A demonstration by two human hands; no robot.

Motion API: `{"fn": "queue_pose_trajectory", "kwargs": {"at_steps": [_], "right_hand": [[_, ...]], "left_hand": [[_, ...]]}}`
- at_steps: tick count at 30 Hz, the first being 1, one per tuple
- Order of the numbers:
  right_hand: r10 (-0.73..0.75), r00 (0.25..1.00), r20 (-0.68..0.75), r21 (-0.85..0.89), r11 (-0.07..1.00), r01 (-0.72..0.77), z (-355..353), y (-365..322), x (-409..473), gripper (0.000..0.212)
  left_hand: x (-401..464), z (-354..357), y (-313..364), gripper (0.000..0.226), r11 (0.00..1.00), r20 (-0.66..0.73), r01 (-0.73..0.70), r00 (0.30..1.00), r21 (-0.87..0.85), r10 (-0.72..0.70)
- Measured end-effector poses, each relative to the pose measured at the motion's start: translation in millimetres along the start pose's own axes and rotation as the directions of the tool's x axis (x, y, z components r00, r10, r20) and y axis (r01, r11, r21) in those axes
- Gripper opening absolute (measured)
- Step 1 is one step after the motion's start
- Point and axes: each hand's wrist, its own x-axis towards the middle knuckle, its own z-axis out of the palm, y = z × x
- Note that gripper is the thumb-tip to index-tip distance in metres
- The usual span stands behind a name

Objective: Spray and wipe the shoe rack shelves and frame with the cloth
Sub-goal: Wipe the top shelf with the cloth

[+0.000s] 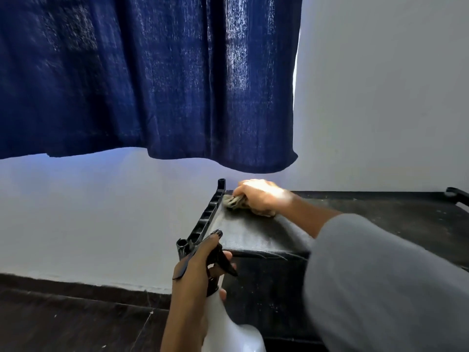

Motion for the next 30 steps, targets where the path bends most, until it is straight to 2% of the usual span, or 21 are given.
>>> {"fn": "queue_pose_trajectory", "kwargs": {"at_steps": [5,7,12,15,17,20,23,25,27,30], "right_hand": [[0.163,0.974,0.158,-0.162,0.977,-0.137,-18,45,-42,0.044],[0.189,0.973,0.131,-0.180,0.970,-0.164,-26,56,-57,0.043],[0.092,0.993,-0.077,-0.200,0.974,-0.106,-28,36,-44,0.032],[0.142,0.987,-0.068,-0.111,0.983,-0.149,-16,2,-11,0.022],[0.145,0.987,-0.072,-0.094,0.984,-0.151,-4,-20,4,0.027],[0.083,0.996,-0.026,-0.067,0.994,-0.084,-2,-38,-1,0.041],[-0.145,0.987,0.070,0.070,0.988,0.140,-13,-47,-39,0.047],[-0.274,0.959,0.072,0.157,0.953,0.260,-21,-47,-73,0.038],[-0.300,0.950,0.088,0.196,0.940,0.279,-31,-34,-102,0.026],[-0.231,0.958,0.168,0.186,0.962,0.199,-51,4,-139,0.019]], "left_hand": [[-5,0,-1,0.034,1.000,0.026,0.005,1.000,-0.019,-0.005],[-6,0,1,0.034,1.000,0.047,0.019,0.999,-0.012,-0.018],[-6,-2,1,0.035,1.000,0.051,0.030,0.998,0.000,-0.030],[-2,-3,0,0.035,0.999,0.036,0.040,0.999,0.004,-0.040],[1,-5,-1,0.032,0.999,0.022,0.043,0.999,-0.006,-0.043],[5,-8,-1,0.029,0.999,0.028,0.042,0.999,-0.016,-0.041],[6,-10,-2,0.026,1.000,0.049,0.018,0.999,0.008,-0.019],[5,-11,-1,0.028,1.000,0.071,0.011,0.997,-0.004,-0.011],[3,-10,-2,0.028,1.000,0.083,0.021,0.996,-0.001,-0.021],[0,-8,-4,0.026,0.999,0.058,0.040,0.998,-0.017,-0.039]]}}
